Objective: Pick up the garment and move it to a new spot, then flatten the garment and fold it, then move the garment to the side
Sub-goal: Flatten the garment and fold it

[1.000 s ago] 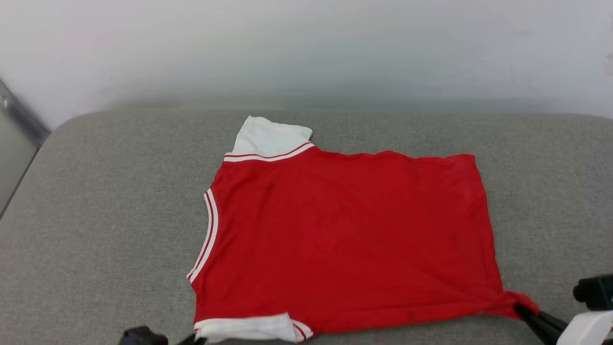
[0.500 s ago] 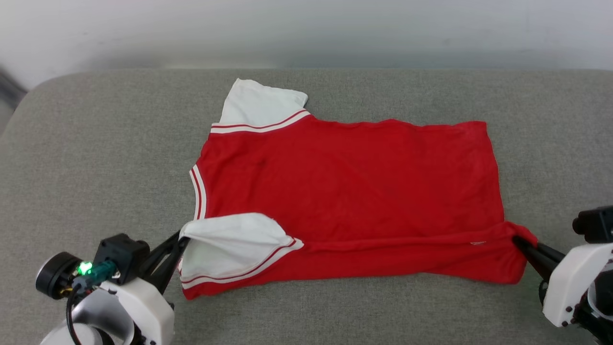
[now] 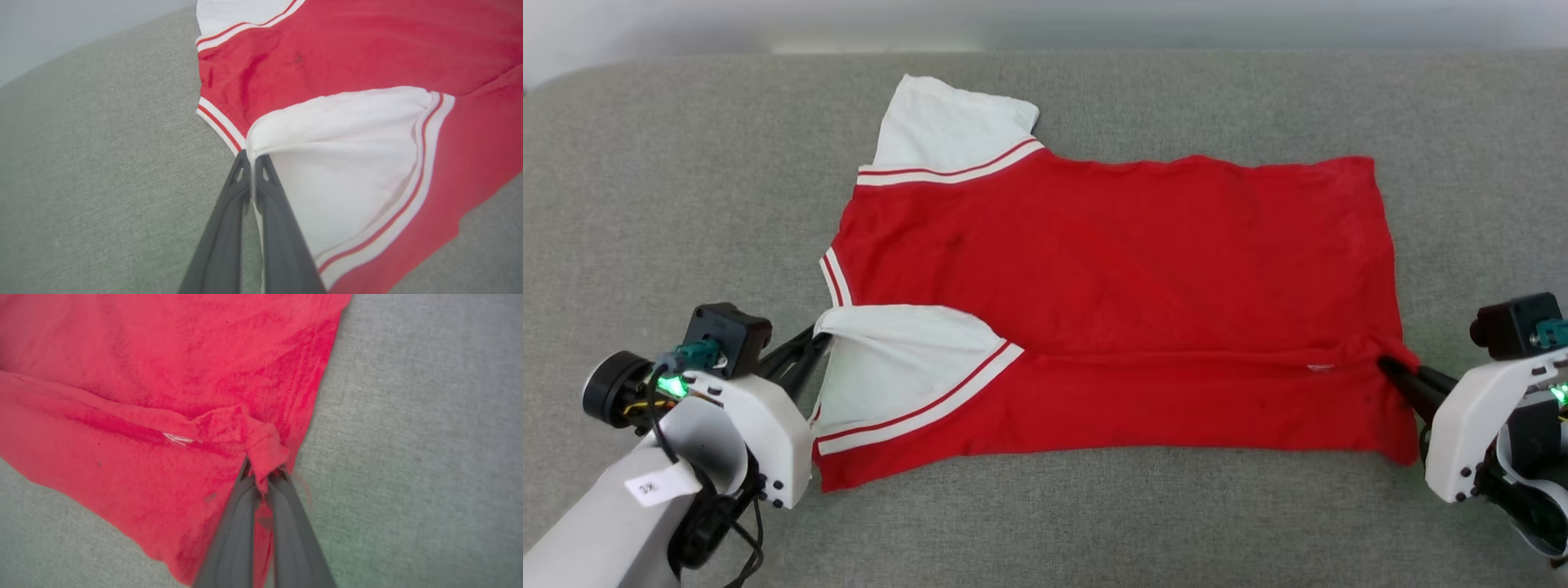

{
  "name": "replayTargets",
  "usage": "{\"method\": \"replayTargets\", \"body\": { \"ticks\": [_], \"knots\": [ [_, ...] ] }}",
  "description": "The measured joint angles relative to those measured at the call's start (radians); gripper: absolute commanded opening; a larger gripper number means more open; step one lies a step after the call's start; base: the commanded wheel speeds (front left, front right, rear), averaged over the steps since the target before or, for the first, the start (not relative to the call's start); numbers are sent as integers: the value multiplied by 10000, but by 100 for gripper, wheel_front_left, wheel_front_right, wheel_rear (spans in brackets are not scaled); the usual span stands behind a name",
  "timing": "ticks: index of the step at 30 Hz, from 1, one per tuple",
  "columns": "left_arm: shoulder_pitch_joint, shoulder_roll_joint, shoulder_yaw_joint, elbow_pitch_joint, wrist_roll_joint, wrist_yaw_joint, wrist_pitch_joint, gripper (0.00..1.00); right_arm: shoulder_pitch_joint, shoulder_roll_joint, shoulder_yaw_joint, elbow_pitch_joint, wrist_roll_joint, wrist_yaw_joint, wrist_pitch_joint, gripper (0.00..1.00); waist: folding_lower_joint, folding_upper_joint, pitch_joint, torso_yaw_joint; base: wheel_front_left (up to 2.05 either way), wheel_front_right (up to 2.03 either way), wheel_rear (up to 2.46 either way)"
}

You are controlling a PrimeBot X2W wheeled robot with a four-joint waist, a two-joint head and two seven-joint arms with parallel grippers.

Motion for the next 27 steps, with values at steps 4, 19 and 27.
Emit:
{"method": "replayTargets", "body": {
  "ticks": [4, 19, 27],
  "knots": [
    [-377, -276, -226, 755, 54, -278, 19, 0, -301, -6, 153, 265, -157, 0, 38, 0, 0, 0, 269, -3, 0, 0, 0],
    [-380, -1572, 142, 2842, -663, 115, -968, 100, -429, 242, 364, 888, -882, 2, 107, 100, -1, 0, -487, 12, 0, 0, 0],
    [610, -1440, 433, 2464, -1106, 986, -581, 100, 411, 426, -244, -54, -1672, 2, 1097, 100, -3, 0, -1420, 45, 0, 0, 0]
  ]
}}
